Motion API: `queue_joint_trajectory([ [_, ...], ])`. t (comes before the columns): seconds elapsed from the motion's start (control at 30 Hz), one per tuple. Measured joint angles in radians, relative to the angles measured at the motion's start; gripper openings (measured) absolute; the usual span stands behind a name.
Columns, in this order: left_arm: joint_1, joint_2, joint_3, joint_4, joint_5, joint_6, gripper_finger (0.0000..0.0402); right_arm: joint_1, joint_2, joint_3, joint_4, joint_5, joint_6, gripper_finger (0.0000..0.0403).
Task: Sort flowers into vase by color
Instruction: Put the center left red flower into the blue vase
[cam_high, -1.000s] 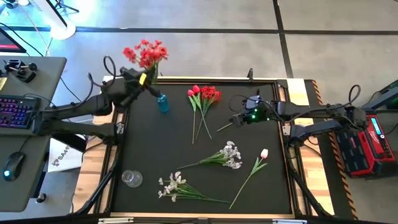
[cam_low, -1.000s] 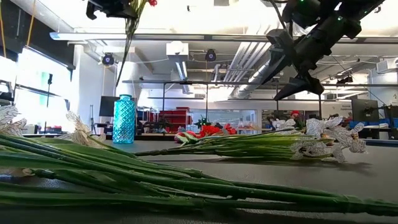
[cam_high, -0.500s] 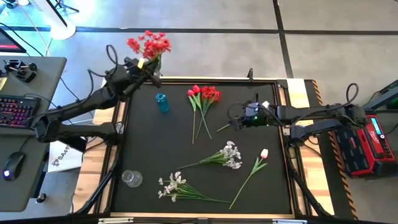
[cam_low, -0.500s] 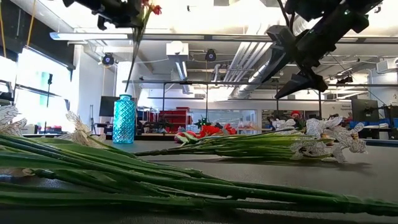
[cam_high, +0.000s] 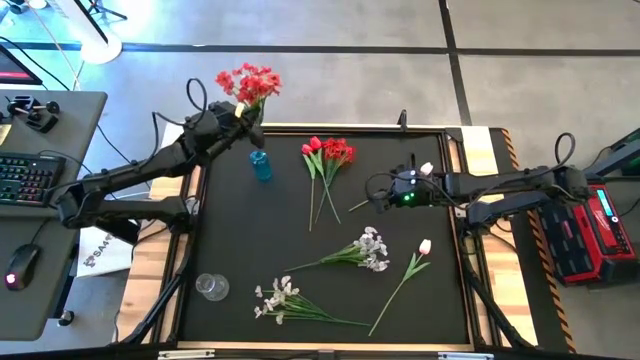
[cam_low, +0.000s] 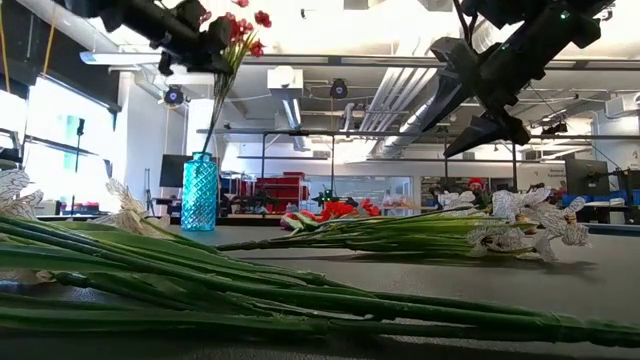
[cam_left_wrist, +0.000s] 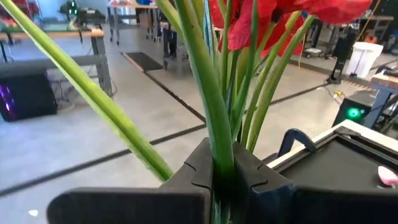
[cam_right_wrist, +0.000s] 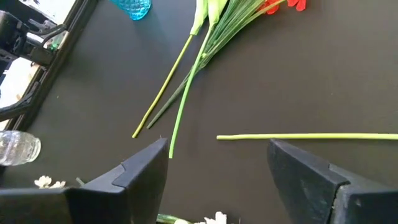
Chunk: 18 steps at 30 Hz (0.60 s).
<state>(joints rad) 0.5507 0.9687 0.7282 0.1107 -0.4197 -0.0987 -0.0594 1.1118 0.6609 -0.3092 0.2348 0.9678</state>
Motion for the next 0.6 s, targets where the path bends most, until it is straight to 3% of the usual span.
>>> queue_joint_trajectory([
  [0.4, -0.005, -0.019, -0.255, 0.268, 0.076, 0.057, 0.0006, 0.0, 0.0, 0.0, 0.0, 0.0, -0.051, 0.0259],
  [0.6, -0.008, -0.019, -0.275, 0.255, 0.075, 0.022, 0.0015, 0.0, 0.0, 0.0, 0.0, -0.015, -0.052, 0.0259],
])
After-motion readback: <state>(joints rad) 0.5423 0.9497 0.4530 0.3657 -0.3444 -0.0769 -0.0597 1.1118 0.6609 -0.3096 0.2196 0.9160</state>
